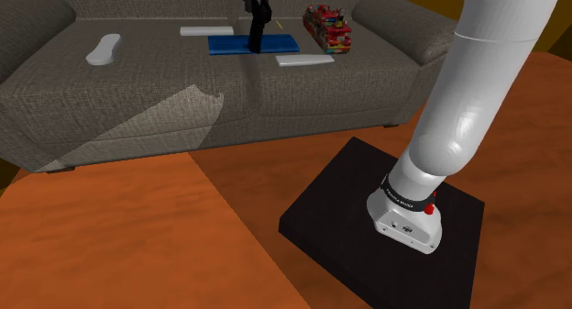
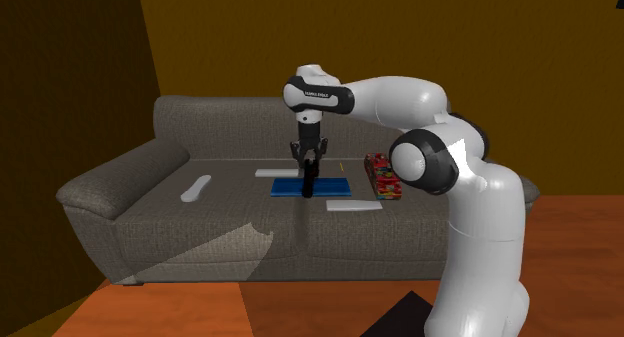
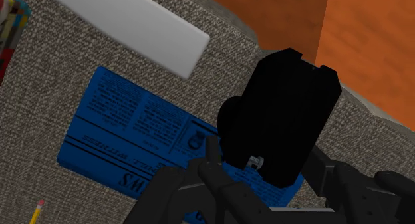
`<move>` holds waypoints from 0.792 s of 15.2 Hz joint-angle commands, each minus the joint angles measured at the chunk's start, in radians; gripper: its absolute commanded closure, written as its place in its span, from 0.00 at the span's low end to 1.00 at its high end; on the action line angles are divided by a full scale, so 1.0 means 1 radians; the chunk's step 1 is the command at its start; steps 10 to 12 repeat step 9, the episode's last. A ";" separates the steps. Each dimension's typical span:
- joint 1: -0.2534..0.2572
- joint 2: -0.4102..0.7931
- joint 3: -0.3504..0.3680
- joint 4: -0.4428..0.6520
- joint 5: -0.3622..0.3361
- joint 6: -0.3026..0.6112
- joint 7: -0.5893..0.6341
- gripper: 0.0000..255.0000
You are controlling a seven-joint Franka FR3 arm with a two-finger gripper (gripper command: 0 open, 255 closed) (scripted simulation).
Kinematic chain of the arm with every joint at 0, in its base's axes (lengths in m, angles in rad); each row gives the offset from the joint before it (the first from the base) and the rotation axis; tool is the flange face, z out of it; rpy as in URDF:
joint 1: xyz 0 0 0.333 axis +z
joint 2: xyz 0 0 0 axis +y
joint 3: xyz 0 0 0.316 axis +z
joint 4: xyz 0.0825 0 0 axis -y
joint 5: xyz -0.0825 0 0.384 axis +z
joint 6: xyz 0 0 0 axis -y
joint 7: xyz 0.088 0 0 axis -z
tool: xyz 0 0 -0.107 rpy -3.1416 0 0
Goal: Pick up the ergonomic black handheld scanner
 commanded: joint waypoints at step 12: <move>0.001 0.048 0.000 0.180 0.000 -0.132 0.001 1.00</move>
